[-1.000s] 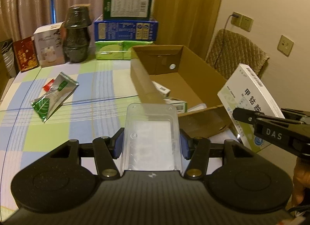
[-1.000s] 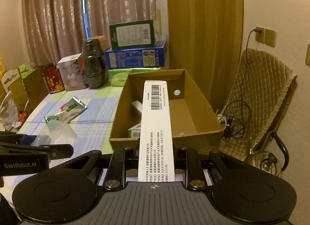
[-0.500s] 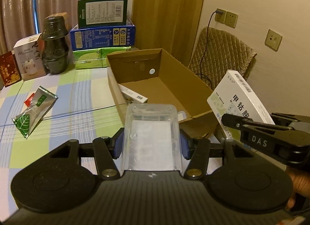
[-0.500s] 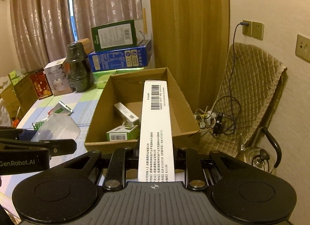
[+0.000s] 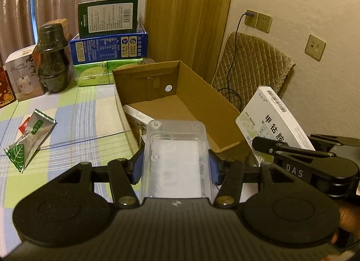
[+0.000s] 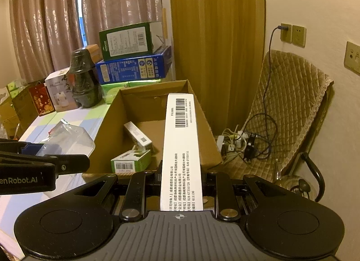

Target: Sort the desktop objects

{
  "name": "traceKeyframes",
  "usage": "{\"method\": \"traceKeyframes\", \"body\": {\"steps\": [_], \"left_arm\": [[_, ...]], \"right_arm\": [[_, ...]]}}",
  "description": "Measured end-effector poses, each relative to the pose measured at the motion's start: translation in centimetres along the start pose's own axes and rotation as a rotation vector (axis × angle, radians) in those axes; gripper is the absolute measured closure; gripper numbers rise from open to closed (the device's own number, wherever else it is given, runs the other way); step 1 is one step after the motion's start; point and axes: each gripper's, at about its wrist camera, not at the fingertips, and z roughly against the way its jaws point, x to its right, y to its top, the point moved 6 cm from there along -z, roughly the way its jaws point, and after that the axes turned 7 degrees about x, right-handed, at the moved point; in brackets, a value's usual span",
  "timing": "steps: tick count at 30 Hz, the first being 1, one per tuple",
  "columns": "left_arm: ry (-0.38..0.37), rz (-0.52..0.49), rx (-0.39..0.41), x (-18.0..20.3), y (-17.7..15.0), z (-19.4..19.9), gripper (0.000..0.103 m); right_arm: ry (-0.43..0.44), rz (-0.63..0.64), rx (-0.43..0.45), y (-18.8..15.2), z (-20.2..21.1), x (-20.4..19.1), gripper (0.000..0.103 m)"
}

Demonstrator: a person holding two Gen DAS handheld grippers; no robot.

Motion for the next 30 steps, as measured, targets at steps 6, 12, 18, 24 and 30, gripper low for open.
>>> {"method": "traceKeyframes", "body": {"steps": [6,12,18,24,30], "left_arm": [[0.0,0.004,0.0,0.0,0.8,-1.2,0.052],[-0.004,0.015,-0.005,0.0,1.8,-2.9,0.052],[-0.01,0.015,-0.01,0.0,2.4,-4.3,0.052],[-0.01,0.013,-0.006,-0.3,3.1,-5.4,0.052],[-0.01,0.015,-0.002,-0.7,4.0,-6.3,0.052]], "right_arm": [[0.013,0.014,-0.005,0.9,-1.6,0.3,0.083],[0.018,0.019,-0.016,1.5,-3.1,0.6,0.083],[0.016,0.031,-0.022,1.7,-4.3,0.8,0.083],[0.011,0.045,-0.021,2.5,-5.4,1.1,0.083],[0.015,0.057,-0.021,3.3,-6.5,1.1,0.083]]}}
